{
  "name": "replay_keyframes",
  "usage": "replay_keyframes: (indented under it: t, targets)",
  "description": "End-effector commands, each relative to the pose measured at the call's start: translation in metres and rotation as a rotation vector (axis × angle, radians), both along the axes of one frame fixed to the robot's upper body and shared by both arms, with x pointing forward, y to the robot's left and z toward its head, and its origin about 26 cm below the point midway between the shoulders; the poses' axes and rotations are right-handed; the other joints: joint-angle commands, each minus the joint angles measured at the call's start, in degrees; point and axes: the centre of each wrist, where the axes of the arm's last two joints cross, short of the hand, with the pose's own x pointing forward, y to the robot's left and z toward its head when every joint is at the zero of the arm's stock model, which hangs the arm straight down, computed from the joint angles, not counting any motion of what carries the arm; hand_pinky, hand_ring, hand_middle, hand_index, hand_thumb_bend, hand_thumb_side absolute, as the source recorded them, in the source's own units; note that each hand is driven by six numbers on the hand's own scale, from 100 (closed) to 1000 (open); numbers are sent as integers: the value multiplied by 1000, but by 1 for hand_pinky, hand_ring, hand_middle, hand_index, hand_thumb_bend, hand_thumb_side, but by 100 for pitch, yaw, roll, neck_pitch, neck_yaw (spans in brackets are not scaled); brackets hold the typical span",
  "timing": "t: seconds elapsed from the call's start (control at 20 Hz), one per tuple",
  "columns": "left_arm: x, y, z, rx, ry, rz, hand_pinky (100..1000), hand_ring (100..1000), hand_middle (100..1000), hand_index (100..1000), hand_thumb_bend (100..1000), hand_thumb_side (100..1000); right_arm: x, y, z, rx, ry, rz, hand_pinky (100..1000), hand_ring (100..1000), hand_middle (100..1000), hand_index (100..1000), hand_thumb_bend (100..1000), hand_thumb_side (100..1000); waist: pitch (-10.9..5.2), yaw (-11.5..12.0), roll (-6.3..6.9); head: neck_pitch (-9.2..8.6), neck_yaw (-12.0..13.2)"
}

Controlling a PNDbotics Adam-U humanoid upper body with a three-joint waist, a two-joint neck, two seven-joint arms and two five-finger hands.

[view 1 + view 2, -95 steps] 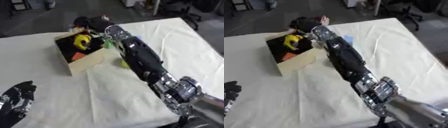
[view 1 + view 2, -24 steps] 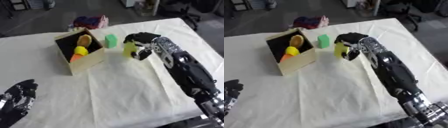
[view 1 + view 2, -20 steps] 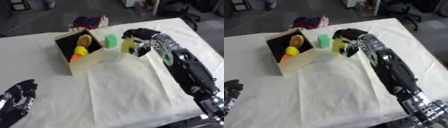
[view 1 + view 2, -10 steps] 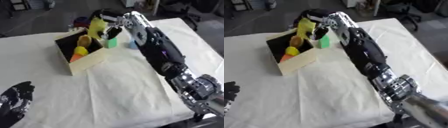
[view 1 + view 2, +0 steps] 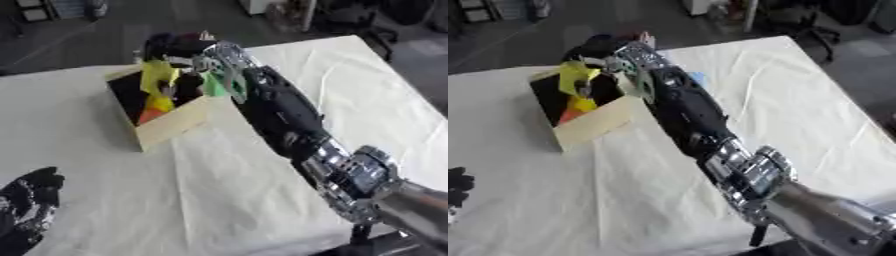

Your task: Pick up objects on the table and place them in the box.

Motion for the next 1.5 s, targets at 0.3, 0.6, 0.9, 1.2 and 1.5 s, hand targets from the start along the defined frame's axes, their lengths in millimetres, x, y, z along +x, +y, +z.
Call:
replay_keyframes:
  t: [0.3, 0.6, 0.9, 1.2, 1.5]
  targets:
    - [1, -1, 6, 1, -20, -9, 836, 811, 733, 873, 100, 471, 0, -11, 26, -56, -137, -15, 1000, 1000, 1000, 1000, 123, 675, -79, -77, 61, -19, 10]
    - [1, -1, 6, 1, -22, -5, 836, 811, 733, 873, 100, 470, 0, -35, 34, 19, -156, -63, 1000, 1000, 1000, 1000, 100, 622, -84, -132, 67, -19, 34]
    - [1, 2, 5, 9, -18, 5, 836, 811, 733, 873, 100, 474, 3, -100, 45, 104, -154, -295, 993, 1000, 1000, 1000, 100, 467, -100, -185, 14, -19, 62]
    - [1, 4, 5, 14, -19, 10, 836, 811, 733, 873, 100, 471, 5, -151, 24, 182, -86, -519, 988, 1000, 1000, 1000, 100, 482, -90, -217, 9, -19, 86]
    - [1, 4, 6, 14, -22, 10, 835, 811, 733, 872, 100, 467, 4, -175, -12, 200, -8, -677, 986, 997, 1000, 1000, 100, 575, -78, -228, 45, -19, 78]
